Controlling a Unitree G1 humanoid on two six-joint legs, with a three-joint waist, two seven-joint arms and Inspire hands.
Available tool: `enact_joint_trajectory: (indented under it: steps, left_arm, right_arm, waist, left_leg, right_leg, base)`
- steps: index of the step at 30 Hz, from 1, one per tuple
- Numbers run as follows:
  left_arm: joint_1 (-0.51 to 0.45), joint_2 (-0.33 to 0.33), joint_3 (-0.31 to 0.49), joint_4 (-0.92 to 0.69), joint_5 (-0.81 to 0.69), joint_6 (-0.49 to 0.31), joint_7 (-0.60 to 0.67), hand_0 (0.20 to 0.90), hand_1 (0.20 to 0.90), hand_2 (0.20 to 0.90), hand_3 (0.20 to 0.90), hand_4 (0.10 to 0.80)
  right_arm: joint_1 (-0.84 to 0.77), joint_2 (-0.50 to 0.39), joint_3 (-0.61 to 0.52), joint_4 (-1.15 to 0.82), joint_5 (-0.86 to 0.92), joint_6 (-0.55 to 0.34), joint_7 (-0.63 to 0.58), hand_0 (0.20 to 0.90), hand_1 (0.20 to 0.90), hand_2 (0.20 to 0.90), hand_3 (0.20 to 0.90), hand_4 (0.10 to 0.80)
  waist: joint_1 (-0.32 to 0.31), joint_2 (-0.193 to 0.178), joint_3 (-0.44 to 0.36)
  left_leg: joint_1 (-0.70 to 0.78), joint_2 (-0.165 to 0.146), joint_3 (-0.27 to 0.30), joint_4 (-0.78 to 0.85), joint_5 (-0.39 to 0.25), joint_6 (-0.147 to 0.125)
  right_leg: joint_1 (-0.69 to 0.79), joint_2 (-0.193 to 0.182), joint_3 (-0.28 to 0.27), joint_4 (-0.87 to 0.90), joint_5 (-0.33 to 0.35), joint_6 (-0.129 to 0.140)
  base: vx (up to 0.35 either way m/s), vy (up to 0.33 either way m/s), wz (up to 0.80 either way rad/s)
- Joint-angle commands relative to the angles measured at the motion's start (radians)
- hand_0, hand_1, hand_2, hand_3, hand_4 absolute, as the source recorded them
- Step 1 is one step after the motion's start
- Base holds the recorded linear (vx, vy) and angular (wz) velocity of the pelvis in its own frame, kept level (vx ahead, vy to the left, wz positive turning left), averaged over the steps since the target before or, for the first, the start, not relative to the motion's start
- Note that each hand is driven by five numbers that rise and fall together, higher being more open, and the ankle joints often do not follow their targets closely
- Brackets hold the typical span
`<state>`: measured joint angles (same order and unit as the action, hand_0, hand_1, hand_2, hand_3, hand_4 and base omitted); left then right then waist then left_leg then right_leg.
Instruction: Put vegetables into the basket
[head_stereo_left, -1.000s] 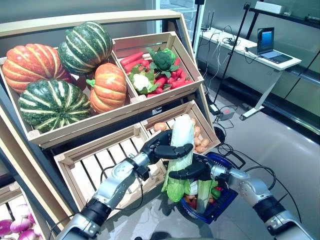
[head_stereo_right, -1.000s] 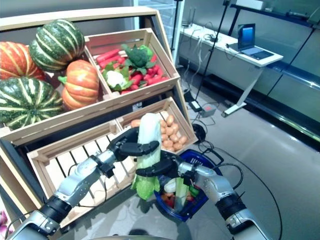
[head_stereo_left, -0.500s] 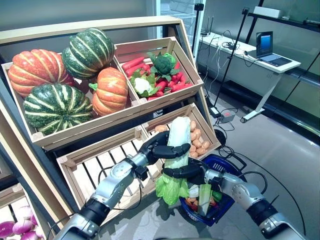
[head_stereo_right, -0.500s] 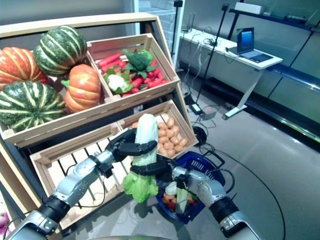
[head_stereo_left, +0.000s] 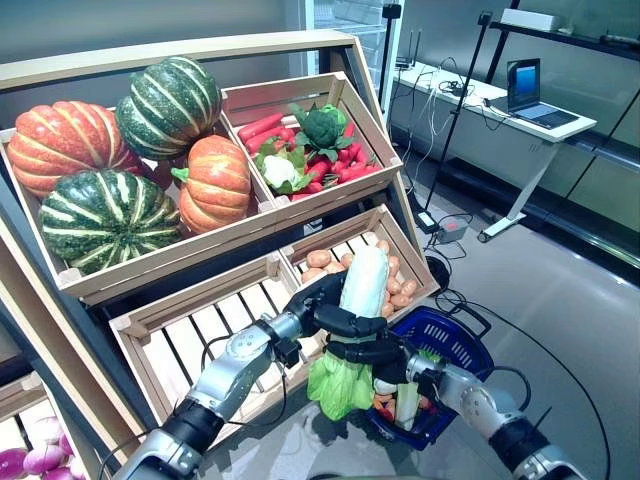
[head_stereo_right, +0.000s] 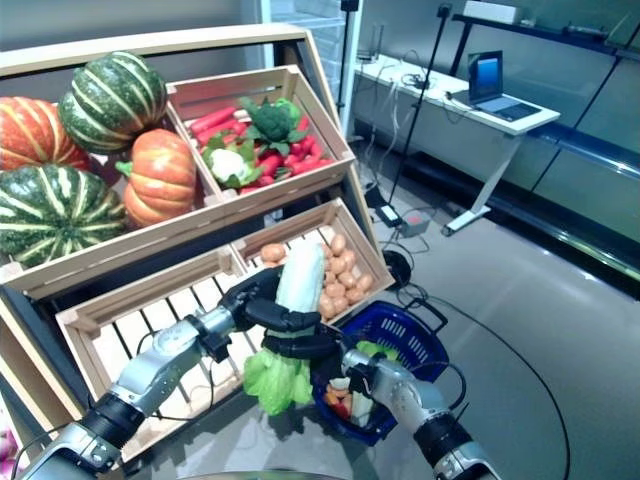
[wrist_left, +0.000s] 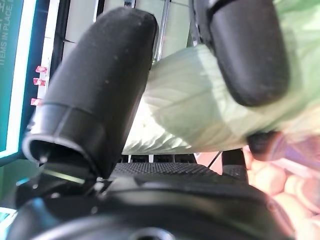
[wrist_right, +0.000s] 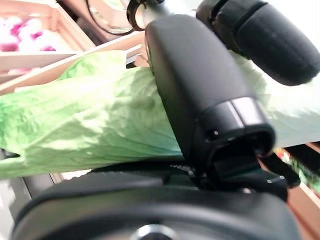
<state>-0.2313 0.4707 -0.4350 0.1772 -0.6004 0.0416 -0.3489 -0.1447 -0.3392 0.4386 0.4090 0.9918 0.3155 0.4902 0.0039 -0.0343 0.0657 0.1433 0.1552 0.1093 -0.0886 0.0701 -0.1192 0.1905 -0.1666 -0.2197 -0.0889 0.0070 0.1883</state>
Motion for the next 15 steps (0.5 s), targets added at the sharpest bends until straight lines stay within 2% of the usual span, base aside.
enact_joint_trajectory:
  steps: [1, 3, 6, 9, 15]
  left_arm:
    - [-0.076, 0.023, 0.144, 0.029, 0.036, -0.148, 0.052, 0.9, 0.9, 0.9, 0.9, 0.8]
    - [-0.062, 0.026, 0.157, 0.033, 0.045, -0.159, 0.058, 0.9, 0.9, 0.9, 0.9, 0.8]
    - [-0.006, 0.04, 0.222, 0.062, 0.107, -0.215, 0.104, 0.9, 0.9, 0.9, 0.9, 0.8]
    - [0.028, 0.051, 0.275, 0.107, 0.168, -0.252, 0.197, 0.9, 0.9, 0.9, 0.9, 0.8]
    - [0.039, 0.042, 0.286, 0.198, 0.244, -0.263, 0.286, 0.9, 0.9, 0.9, 0.9, 0.8]
  right_arm:
    - [0.001, -0.006, -0.19, 0.012, 0.187, -0.109, 0.026, 0.3, 0.3, 0.3, 0.3, 0.4]
    - [0.017, -0.007, -0.203, 0.02, 0.183, -0.114, 0.026, 0.3, 0.3, 0.3, 0.3, 0.4]
    - [0.063, -0.014, -0.263, 0.067, 0.171, -0.14, 0.034, 0.3, 0.3, 0.3, 0.3, 0.4]
    - [0.082, -0.017, -0.317, 0.104, 0.182, -0.173, 0.019, 0.3, 0.3, 0.3, 0.3, 0.4]
    - [0.034, -0.03, -0.389, 0.196, 0.182, -0.242, -0.087, 0.3, 0.3, 0.3, 0.3, 0.4]
  waist:
    - [-0.003, 0.014, -0.003]
    - [-0.005, 0.014, -0.001]
    - [-0.011, 0.013, 0.007]
    - [-0.017, 0.012, 0.018]
    - [-0.012, 0.015, 0.042]
  left_leg:
    - [-0.01, 0.005, 0.01, 0.001, -0.048, 0.019]
    - [-0.01, 0.006, 0.011, 0.001, -0.048, 0.019]
    - [-0.009, 0.009, 0.019, 0.001, -0.047, 0.019]
    - [-0.007, 0.011, 0.025, 0.001, -0.046, 0.017]
    - [-0.007, 0.011, 0.032, 0.001, -0.046, 0.015]
  right_leg:
    - [-0.018, -0.008, 0.008, 0.002, 0.034, -0.058]
    - [-0.019, -0.008, 0.011, 0.002, 0.035, -0.058]
    - [-0.024, -0.007, 0.018, 0.002, 0.036, -0.059]
    - [-0.027, -0.006, 0.022, 0.002, 0.037, -0.06]
    - [-0.035, -0.008, 0.024, 0.002, 0.04, -0.059]
  base:
    - [0.003, 0.0, -0.09]
    - [0.008, 0.0, -0.09]
    - [0.013, -0.003, -0.07]
    - [0.02, -0.014, -0.08]
    - [0.003, -0.013, -0.12]
